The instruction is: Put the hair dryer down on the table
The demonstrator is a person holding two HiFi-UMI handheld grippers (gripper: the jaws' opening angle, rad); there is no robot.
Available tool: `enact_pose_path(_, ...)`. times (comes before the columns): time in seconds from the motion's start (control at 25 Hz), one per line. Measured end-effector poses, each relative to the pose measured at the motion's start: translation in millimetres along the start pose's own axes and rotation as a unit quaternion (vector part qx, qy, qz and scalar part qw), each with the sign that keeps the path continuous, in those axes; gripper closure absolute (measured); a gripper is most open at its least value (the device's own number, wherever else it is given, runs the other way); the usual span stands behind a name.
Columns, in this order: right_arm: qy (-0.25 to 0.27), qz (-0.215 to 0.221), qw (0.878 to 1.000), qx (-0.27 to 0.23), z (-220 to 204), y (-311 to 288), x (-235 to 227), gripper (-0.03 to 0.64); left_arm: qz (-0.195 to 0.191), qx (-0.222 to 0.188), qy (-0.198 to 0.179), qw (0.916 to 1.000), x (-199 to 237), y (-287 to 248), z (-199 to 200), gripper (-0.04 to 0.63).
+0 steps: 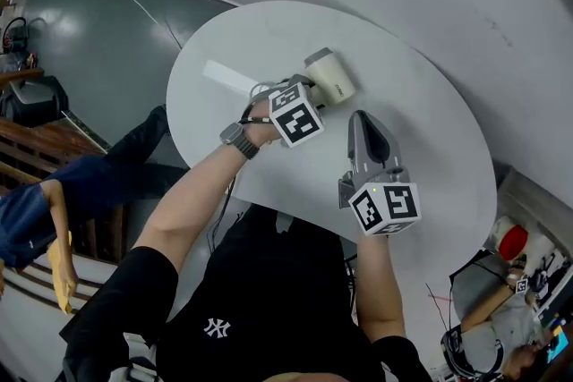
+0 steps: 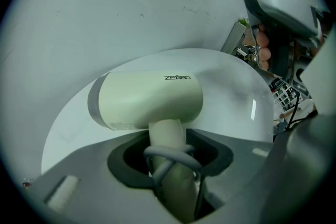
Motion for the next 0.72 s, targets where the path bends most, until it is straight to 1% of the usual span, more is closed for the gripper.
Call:
enact_pose_path(0.28, -0.011, 0.003, 1.000, 0.007, -1, -5, -9, 0.595, 0.017, 0.018, -0.022, 0.9995, 3, -12, 4, 0.399)
enact_pose_path(0.48, -0.013, 0.003, 1.000, 0.007, -3, -4, -10, 0.595, 0.017, 0.010, -0.026, 0.9995, 4, -15, 3, 0.393)
enact_pose_path(0.72, -0.015, 0.003, 1.000, 0.006, -3, -4, -14, 0.595, 0.008, 0.000, -0.013, 0.9999, 9, -15, 3, 0.358)
Point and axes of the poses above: the fingertips, and each gripper's own axes: y backward along the fingers, x to its left, z out of its top, the point moved 5 cm from there along y, backward along the fingers, and after that the axes turned 13 degrees about y, right-handed, at the moved point
